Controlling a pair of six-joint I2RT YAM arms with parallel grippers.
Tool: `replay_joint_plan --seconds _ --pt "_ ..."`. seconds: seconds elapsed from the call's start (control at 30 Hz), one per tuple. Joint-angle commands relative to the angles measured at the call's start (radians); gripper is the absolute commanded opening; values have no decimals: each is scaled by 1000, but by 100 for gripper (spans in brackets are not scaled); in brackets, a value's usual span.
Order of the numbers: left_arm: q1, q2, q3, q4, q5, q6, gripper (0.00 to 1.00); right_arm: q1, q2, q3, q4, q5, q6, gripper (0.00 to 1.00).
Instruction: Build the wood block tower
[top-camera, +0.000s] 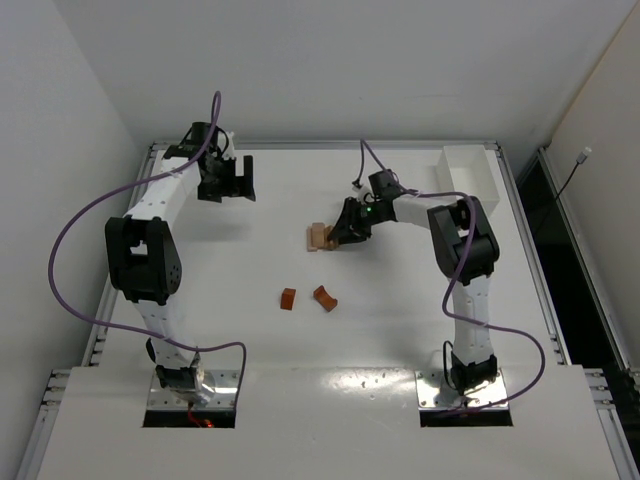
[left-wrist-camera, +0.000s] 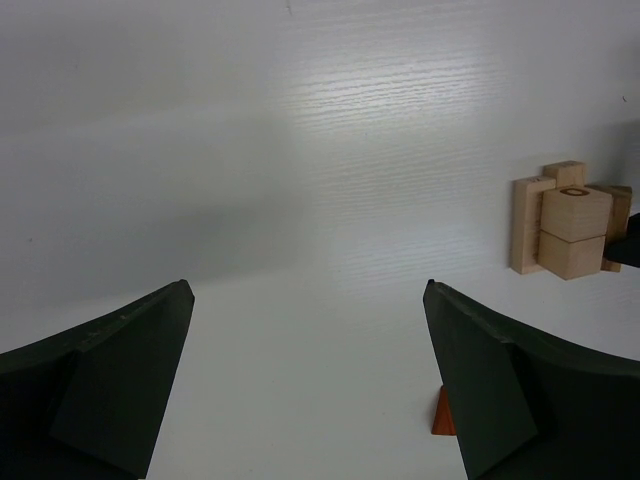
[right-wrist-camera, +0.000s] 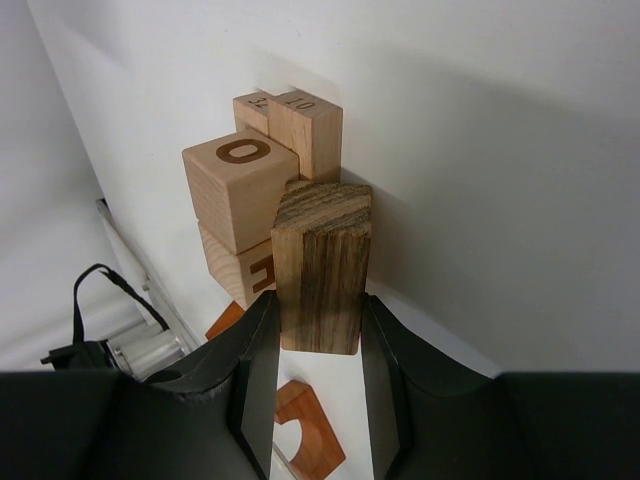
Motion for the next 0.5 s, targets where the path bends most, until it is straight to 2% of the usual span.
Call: replay_joint_plan --seconds 0.0,0.13,0.33,0.47 --pt "18 1 42 1 13 11 100 21 33 3 -33 64 8 0" --pt "18 1 32 1 24 11 100 -2 21 -15 -54 73 -22 0" --pt "18 21 32 1 23 -7 100 -91 -85 -113 -64 82 -84 0" --pt "18 8 19 10 -14 -18 100 -169 -153 -117 -178 116 -191 0"
